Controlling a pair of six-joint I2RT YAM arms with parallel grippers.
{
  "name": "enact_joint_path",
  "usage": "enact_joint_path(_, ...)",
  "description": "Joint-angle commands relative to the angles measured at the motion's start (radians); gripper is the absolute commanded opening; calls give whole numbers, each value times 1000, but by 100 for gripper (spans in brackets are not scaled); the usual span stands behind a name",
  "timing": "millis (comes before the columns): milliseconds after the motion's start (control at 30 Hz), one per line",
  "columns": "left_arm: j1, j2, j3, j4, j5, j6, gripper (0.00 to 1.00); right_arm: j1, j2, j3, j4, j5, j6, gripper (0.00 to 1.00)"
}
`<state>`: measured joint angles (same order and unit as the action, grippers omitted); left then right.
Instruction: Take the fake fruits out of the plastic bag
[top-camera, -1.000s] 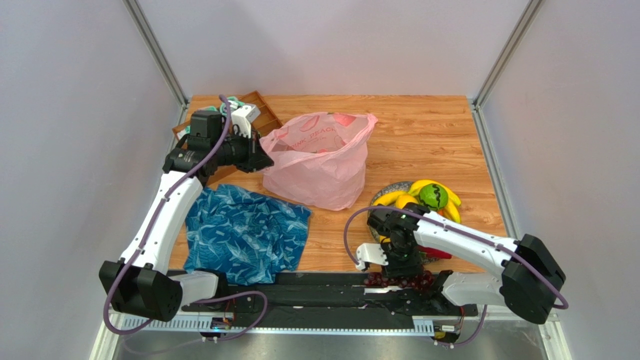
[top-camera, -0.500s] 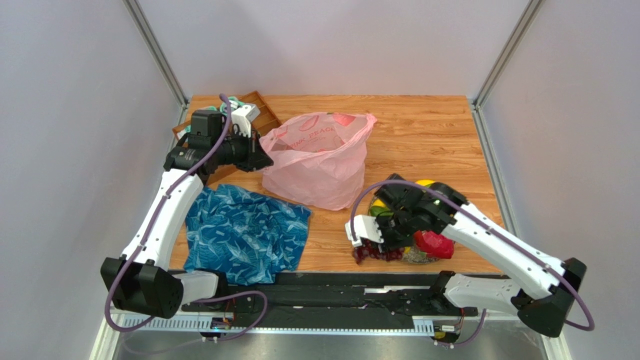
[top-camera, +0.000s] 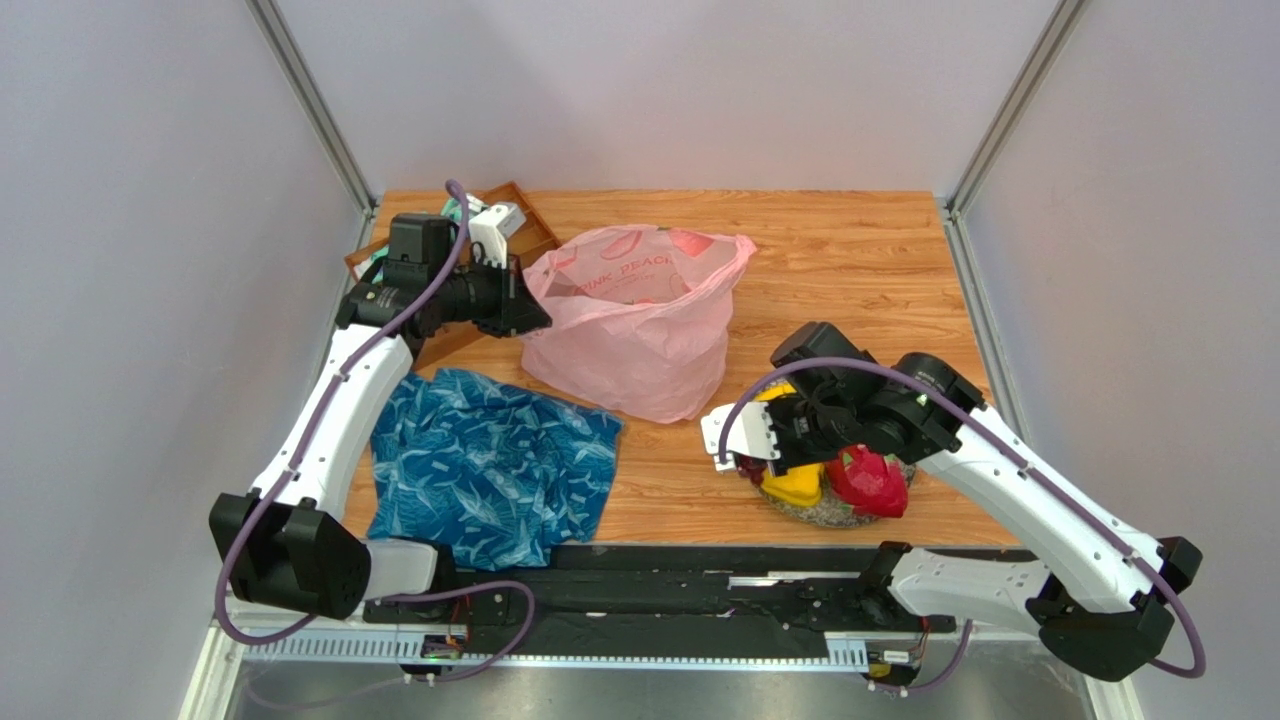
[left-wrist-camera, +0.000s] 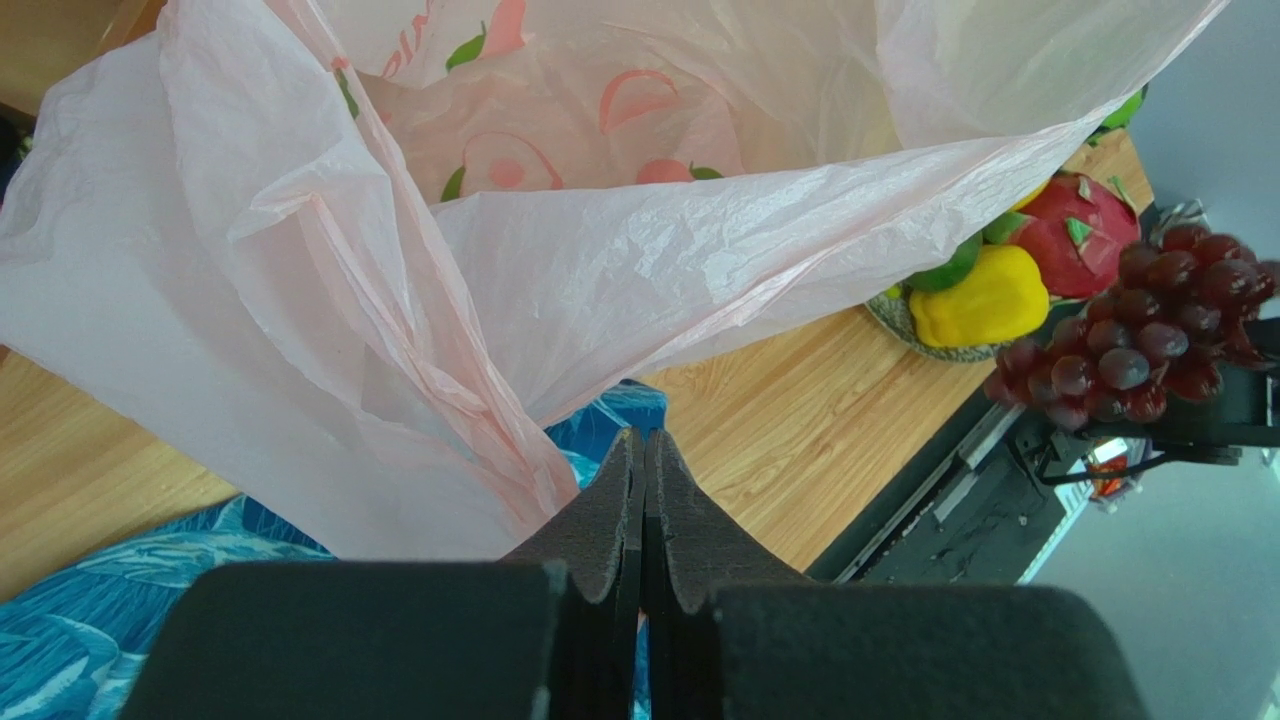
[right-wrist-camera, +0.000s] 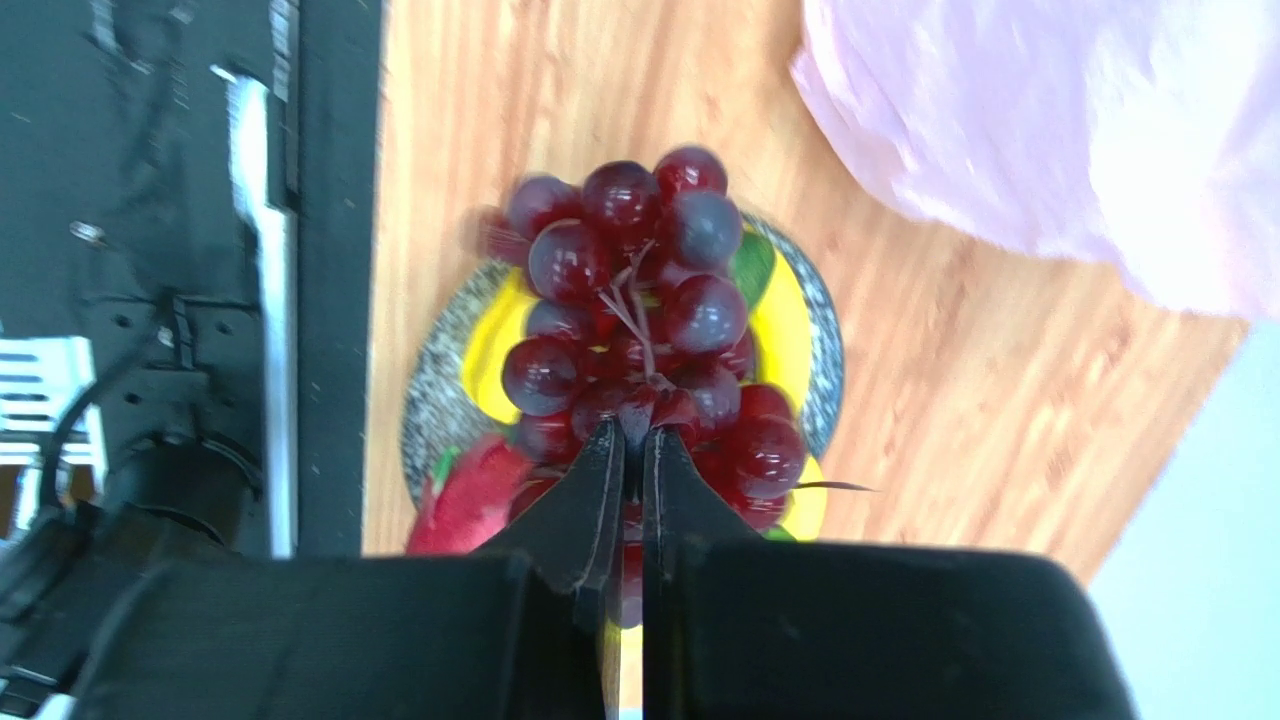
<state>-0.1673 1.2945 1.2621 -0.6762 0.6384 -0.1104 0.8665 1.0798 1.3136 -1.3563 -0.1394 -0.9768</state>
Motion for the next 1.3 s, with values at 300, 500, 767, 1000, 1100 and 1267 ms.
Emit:
enact_joint_path(300, 8, 9, 33, 38, 30, -15, 0, -191, -69, -33, -307, 192, -169, 0)
enact_joint_path(500, 8, 14, 33, 41, 32, -17, 0, -320, -66, -47, -297, 185, -212, 0)
enact_joint_path(767, 6, 20, 34, 47, 37, -21, 0, -354, -92, -119, -276, 187, -212, 0)
enact_joint_path(1000, 8, 14, 26, 46, 33, -20, 0, -362, -132, -212, -250, 208, -209, 0)
enact_joint_path(1100, 8, 14, 23, 47, 33, -20, 0, -363, -142, -237, -225, 218, -209, 0)
enact_joint_path(1267, 6, 20, 28, 47, 33, -20, 0, -373, -143, -267, -196, 238, -198, 0)
